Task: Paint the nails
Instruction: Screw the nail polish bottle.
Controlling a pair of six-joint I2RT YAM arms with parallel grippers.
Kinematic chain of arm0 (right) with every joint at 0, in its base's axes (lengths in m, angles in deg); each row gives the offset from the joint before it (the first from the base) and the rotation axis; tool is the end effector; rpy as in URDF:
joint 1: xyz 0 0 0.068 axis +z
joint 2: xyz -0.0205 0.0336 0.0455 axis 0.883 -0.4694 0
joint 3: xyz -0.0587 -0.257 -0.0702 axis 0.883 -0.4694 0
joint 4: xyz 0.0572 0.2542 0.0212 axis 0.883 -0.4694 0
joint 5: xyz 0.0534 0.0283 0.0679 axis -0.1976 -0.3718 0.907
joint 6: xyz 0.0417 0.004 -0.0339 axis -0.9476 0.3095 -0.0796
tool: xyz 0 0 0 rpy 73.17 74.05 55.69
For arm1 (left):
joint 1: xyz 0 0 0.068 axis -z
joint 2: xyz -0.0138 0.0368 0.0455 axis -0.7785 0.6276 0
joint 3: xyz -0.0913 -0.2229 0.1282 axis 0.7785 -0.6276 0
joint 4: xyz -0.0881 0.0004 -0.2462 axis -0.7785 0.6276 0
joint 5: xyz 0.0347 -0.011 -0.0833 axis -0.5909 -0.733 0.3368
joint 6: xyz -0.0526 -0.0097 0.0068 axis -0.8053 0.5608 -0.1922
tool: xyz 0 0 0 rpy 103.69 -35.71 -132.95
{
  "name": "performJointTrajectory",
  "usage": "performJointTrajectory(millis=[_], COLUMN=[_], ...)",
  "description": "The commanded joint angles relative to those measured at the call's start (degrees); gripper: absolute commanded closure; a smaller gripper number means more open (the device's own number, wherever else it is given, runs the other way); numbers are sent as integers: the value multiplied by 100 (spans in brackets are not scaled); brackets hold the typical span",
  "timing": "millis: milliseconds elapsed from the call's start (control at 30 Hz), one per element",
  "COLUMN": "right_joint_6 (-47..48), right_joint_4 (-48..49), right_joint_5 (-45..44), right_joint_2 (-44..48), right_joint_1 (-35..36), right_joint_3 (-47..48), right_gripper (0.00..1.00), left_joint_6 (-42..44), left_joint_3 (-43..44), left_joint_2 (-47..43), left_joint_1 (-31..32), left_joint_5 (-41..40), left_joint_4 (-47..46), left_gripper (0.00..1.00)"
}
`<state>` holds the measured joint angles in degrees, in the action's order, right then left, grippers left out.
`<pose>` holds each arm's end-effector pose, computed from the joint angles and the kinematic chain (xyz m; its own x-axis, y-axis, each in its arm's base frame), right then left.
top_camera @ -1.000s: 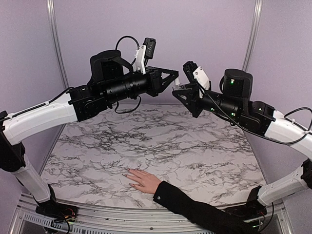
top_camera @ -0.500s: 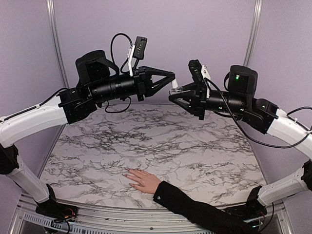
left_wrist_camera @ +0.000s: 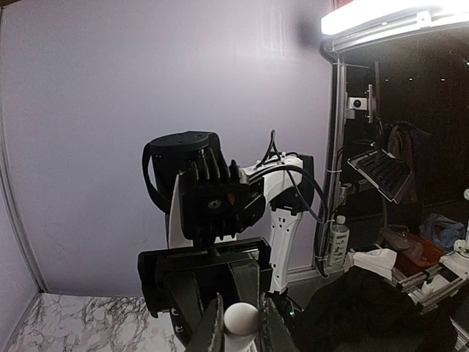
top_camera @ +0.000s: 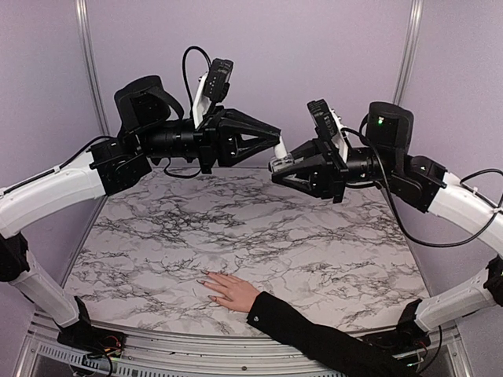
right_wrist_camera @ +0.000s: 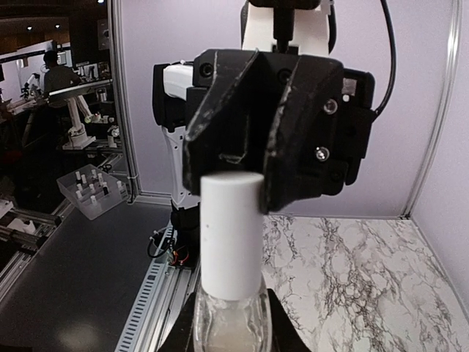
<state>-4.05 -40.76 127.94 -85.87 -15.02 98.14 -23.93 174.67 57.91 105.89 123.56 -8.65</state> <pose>0.1646 0.2157 0.4303 0.0468 -0.0365 -0.9982 -0.9937 -0.1040 -0.0428 0.1788 -0.2971 0.4658 0.0284 -0.1994 -0.9795 0.9813 -0.1812 0.0654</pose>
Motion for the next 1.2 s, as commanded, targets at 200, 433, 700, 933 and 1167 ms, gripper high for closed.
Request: performJointTrajectory(millis=[200, 433, 700, 933, 1167], right_joint_6=[93, 567, 669, 745, 837], right_joint_4=[876, 43, 32, 95, 63], right_joint_5=[432, -923, -4171, -5043, -5431], right_joint_2=[107, 154, 107, -4, -60], right_joint_1=[39, 33, 107, 366, 566], right_joint_3=[710, 462, 255, 164, 185], right_gripper=[100, 100, 100, 100, 100], left_joint_6=[-203, -31, -277, -577, -758], left_joint_3=[-357, -693, -520, 188, 614], left_joint_2=[-8, -899, -808, -51, 417], left_joint_1=[-292, -318, 153, 486, 571], left_joint_5=[359, -1558, -3198, -4293, -4842], left_joint_4=[395, 297, 204, 203, 204], left_gripper=[79, 60, 45, 41, 51])
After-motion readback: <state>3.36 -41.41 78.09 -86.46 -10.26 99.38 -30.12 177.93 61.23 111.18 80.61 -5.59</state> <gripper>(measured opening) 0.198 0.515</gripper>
